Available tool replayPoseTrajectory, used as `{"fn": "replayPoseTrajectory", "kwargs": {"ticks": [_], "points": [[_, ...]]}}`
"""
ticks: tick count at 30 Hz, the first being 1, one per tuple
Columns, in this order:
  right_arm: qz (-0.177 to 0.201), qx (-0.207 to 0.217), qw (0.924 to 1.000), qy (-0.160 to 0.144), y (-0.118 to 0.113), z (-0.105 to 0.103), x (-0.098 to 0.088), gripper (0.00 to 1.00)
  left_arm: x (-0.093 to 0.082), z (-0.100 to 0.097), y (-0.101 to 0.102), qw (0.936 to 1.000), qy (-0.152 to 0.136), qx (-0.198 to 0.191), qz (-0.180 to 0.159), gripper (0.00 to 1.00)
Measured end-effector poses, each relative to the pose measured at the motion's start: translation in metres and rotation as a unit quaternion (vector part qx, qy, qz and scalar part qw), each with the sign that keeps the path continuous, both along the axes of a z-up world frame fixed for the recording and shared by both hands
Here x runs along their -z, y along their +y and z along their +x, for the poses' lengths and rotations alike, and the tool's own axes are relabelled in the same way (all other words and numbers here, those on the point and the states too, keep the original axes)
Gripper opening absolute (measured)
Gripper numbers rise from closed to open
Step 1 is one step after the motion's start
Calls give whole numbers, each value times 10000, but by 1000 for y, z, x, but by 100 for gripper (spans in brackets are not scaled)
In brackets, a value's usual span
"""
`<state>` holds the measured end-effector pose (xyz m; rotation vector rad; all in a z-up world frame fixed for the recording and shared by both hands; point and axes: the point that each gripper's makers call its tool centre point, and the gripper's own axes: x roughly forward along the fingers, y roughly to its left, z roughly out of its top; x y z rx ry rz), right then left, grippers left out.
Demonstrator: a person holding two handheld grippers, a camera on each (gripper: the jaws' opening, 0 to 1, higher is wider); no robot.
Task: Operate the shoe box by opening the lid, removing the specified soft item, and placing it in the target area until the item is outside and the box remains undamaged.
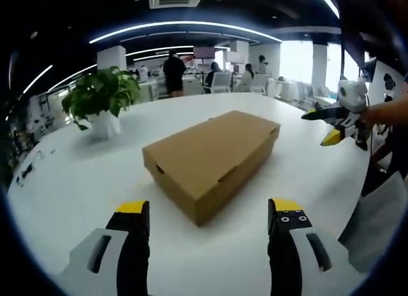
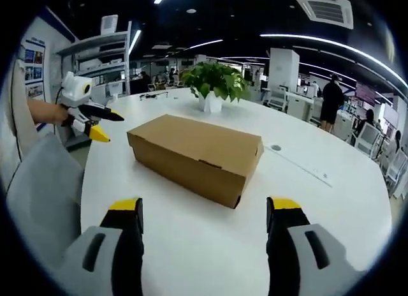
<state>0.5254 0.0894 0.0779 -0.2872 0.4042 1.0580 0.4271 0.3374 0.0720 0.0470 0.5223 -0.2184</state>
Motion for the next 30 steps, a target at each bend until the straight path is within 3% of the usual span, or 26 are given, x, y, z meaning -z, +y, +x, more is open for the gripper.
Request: {"fn": "replayPoseTrajectory", "kwargs": {"ticks": [30], "points": [[-141, -271, 9995, -58, 39, 47, 14, 58, 24, 37, -4, 9993, 0, -365, 60, 67]]}}
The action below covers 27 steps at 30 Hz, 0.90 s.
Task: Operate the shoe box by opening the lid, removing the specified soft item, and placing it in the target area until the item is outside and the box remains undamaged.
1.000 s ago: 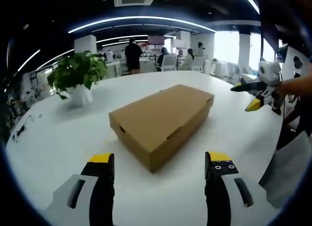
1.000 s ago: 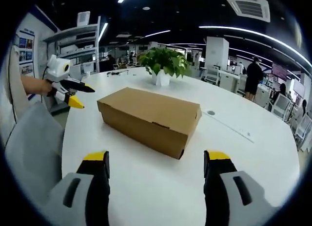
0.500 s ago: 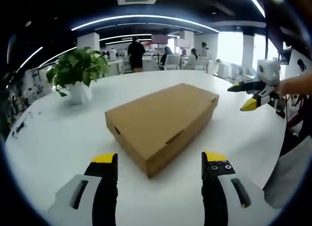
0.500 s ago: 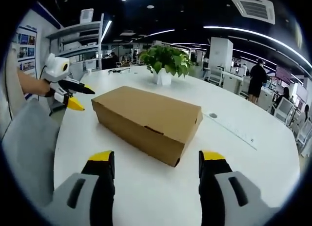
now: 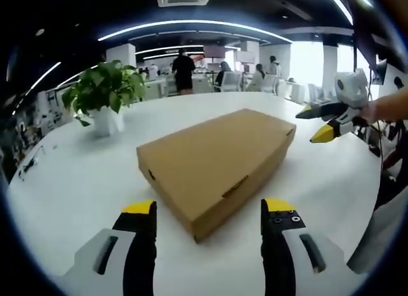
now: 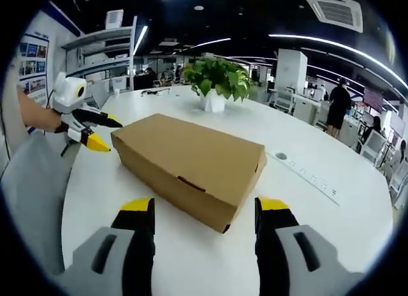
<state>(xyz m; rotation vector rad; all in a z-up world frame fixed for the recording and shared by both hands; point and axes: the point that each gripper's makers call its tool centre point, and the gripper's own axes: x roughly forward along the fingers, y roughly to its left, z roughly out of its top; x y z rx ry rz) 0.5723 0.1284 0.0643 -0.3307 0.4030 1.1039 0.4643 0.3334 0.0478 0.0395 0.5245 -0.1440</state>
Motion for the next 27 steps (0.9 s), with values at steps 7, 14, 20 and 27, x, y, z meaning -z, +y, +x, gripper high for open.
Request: {"fn": "replayPoseTrajectory", "kwargs": {"ticks": [7, 14, 20, 27], "points": [[-105, -51, 9999, 38, 10, 6, 9, 56, 3, 7, 1, 9999, -4, -168, 4, 65], [-182, -26, 9998, 118, 14, 15, 17, 53, 8, 12, -1, 9996, 25, -265, -39, 63], [-189, 42, 9996, 203, 17, 22, 21, 49, 11, 16, -1, 9994, 80, -338, -67, 62], [-163, 124, 9993, 303, 16, 25, 23, 45, 11, 16, 2, 9992, 107, -388, -20, 59]]}}
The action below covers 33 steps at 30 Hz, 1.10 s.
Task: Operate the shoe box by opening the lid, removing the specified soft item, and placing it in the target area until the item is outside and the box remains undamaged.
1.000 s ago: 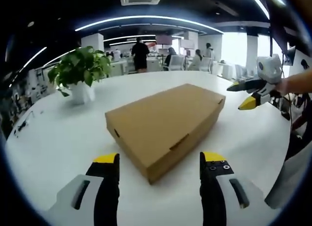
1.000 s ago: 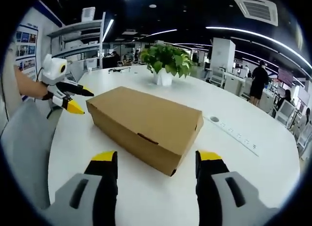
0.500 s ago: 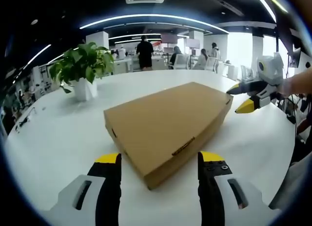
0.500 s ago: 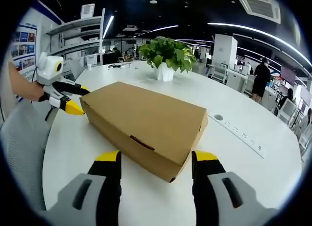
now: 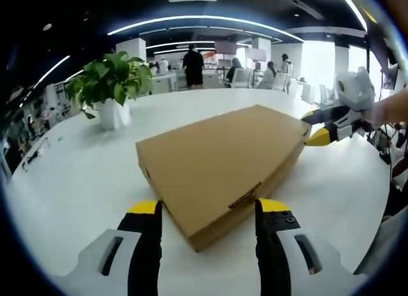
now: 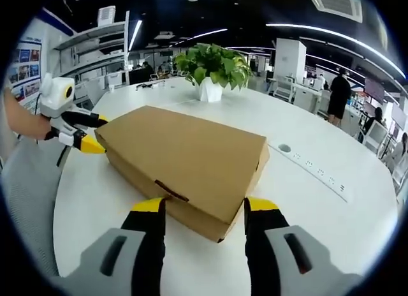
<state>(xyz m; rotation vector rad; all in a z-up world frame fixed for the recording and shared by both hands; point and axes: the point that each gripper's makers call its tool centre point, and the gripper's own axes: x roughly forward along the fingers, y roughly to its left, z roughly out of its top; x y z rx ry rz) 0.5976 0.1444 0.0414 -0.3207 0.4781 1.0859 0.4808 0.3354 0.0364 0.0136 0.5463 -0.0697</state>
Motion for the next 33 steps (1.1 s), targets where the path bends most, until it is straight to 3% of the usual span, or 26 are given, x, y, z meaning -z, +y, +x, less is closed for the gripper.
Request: {"fn": "replayPoseTrajectory", "kwargs": {"ticks": [13, 33], "points": [[-30, 187, 9998, 92, 1, -4, 1, 44, 0, 0, 1, 10000, 28, 14, -17, 57], [45, 555, 9982, 205, 2, -22, -1, 42, 0, 2, 13, 9987, 186, 467, -36, 57]]}}
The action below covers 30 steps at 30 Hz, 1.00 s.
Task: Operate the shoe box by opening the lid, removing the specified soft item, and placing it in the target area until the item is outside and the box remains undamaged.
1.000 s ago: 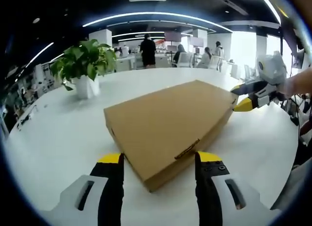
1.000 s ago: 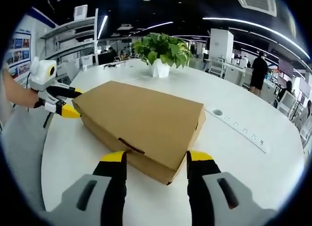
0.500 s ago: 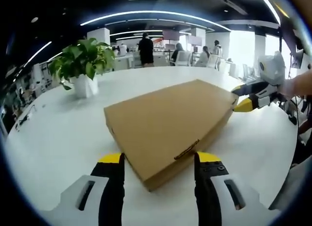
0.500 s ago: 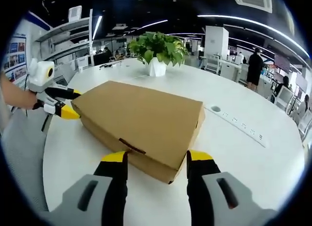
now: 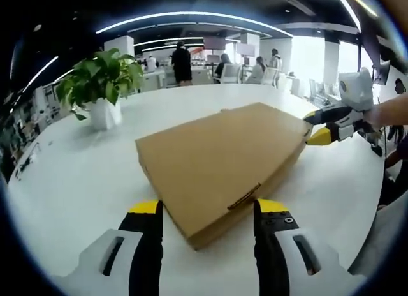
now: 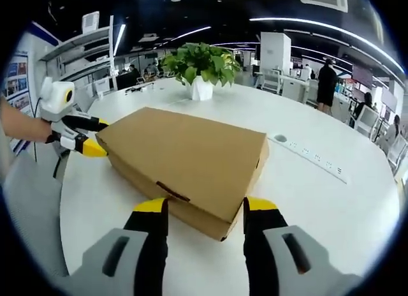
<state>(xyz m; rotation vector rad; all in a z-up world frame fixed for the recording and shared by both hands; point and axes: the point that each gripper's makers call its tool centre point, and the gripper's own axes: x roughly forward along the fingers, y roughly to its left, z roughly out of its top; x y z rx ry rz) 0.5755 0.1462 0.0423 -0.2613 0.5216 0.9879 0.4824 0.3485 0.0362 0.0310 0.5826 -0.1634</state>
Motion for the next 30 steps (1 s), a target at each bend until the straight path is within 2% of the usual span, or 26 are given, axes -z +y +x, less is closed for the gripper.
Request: {"fn": "replayPoseTrajectory", "kwargs": {"ticks": [30], "points": [[69, 354, 9993, 110, 0, -36, -1, 37, -1, -4, 16, 9966, 318, 764, 47, 56]]}}
